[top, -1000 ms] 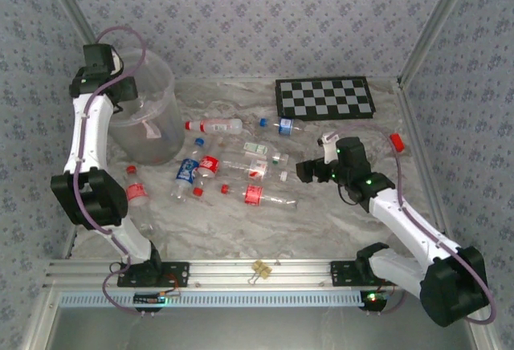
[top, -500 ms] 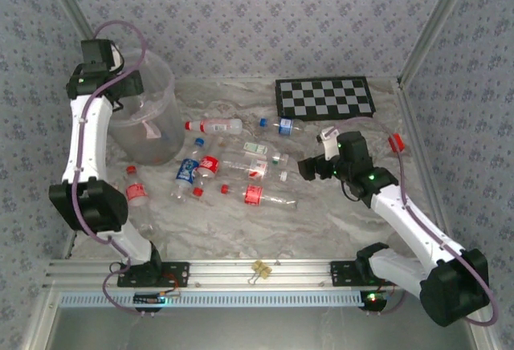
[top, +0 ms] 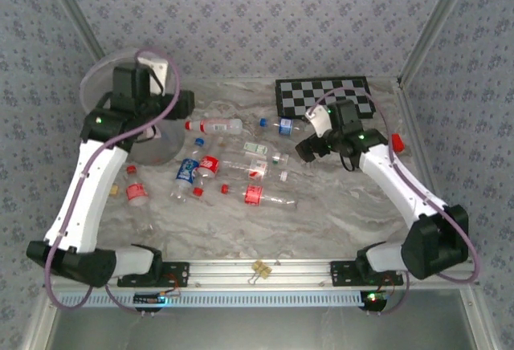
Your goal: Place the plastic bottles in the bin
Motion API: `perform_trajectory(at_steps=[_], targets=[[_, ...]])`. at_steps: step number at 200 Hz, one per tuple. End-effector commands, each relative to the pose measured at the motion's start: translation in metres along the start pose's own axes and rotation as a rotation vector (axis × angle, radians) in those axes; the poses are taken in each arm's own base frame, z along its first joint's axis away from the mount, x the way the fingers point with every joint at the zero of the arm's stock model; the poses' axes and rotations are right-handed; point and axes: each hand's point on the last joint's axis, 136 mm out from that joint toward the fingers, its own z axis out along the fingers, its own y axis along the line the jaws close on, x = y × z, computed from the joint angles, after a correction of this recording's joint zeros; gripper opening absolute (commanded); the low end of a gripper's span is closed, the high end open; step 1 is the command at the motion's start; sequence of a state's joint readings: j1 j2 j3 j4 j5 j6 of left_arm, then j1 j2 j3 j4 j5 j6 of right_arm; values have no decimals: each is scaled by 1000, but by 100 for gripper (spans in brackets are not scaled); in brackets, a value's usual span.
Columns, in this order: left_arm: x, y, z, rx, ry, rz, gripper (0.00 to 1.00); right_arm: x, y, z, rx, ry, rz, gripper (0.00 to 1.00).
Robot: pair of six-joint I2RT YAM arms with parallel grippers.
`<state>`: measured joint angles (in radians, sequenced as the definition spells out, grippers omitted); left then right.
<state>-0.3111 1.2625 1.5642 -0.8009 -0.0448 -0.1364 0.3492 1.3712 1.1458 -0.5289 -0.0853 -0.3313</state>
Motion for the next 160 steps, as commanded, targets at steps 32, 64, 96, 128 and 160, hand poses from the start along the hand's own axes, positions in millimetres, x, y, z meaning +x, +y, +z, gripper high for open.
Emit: perform_trajectory(at_steps=[32,64,96,128,160], targets=[[37,-43,-6,199,-10,-217,91,-18,-23,50,-33,191,-245,97],[70,-57,1,276,33,-331,92,-10,-44,95,-11,301,-334,98],[89,-59,1,281,55,-374,92,-4,-58,126,-14,322,-385,98],[85,-49,-7,235,10,-339,92,-6,-52,145,-61,289,-424,95],[74,-54,-11,258,2,-308,92,-1,-53,165,-69,311,-440,93]])
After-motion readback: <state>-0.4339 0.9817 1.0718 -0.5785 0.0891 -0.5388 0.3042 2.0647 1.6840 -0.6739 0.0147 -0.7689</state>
